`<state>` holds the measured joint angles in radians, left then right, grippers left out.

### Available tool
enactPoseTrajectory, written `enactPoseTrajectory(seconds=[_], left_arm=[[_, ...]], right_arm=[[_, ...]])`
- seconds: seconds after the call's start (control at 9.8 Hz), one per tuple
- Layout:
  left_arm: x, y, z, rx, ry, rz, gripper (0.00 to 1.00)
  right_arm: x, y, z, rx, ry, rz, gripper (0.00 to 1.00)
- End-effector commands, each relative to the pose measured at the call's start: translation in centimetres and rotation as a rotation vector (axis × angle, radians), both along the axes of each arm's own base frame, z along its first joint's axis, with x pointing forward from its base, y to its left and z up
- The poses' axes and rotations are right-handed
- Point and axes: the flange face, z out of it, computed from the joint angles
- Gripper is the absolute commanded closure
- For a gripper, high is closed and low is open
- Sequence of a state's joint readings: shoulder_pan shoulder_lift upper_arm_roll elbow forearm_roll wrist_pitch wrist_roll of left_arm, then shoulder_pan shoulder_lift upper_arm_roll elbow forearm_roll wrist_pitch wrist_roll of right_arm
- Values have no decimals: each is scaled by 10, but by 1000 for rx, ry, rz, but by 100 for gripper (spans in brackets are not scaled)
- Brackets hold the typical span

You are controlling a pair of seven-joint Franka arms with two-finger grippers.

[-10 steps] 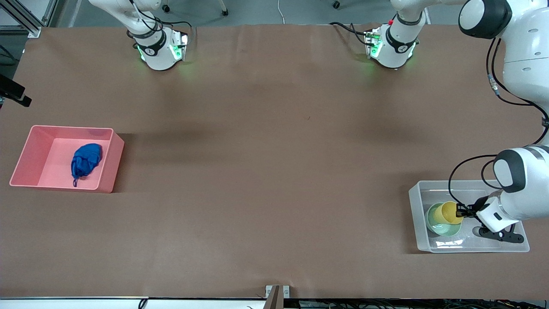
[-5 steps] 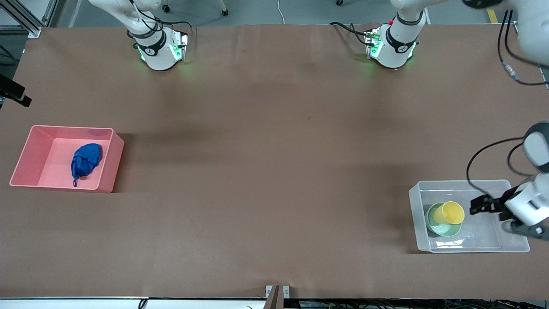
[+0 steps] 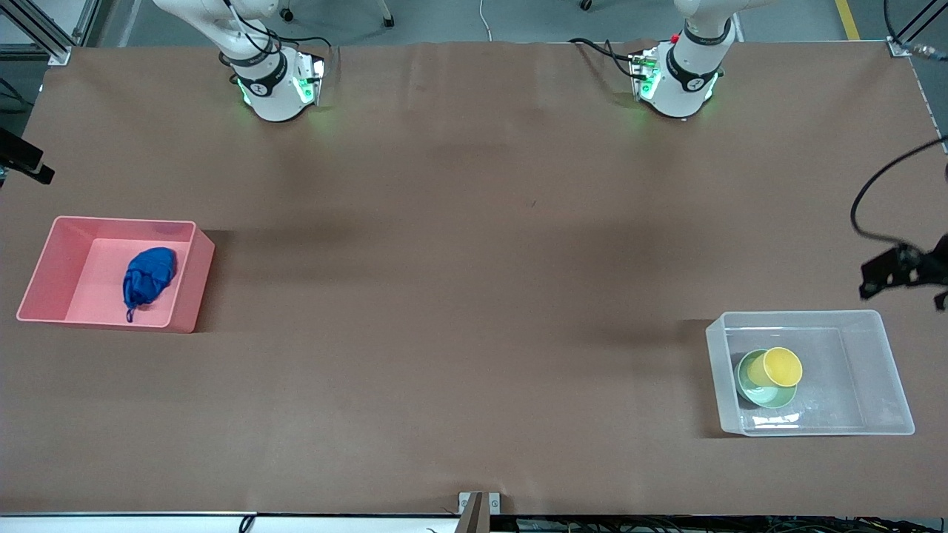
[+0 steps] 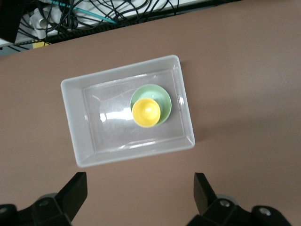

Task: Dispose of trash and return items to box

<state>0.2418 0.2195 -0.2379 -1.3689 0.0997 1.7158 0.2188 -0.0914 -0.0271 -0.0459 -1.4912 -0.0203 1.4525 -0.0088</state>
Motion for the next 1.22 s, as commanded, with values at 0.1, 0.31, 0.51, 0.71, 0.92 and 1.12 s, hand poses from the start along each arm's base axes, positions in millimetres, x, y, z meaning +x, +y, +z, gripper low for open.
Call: enactPoseTrajectory(seconds=[0.1, 0.31, 0.51, 0.71, 0.92, 1.12], left_arm=[[-39, -34, 23, 37, 54, -30, 0], [-62, -32, 44, -31, 73, 3, 0], [-83, -36, 55, -32, 99, 5, 0], [-92, -41, 47, -22, 113, 60, 0], [-89, -55, 42, -19, 108, 54, 0], [-88, -66, 33, -18, 115, 65, 0]], right_arm=[[-7, 0, 3, 7, -2, 6, 0], [-7, 0, 3, 7, -2, 6, 0], [-8, 0, 3, 9, -2, 5, 0], [-8, -1, 3, 7, -2, 5, 0], [-8, -1, 3, 7, -2, 5, 0], [-8, 0, 3, 9, -2, 5, 0]])
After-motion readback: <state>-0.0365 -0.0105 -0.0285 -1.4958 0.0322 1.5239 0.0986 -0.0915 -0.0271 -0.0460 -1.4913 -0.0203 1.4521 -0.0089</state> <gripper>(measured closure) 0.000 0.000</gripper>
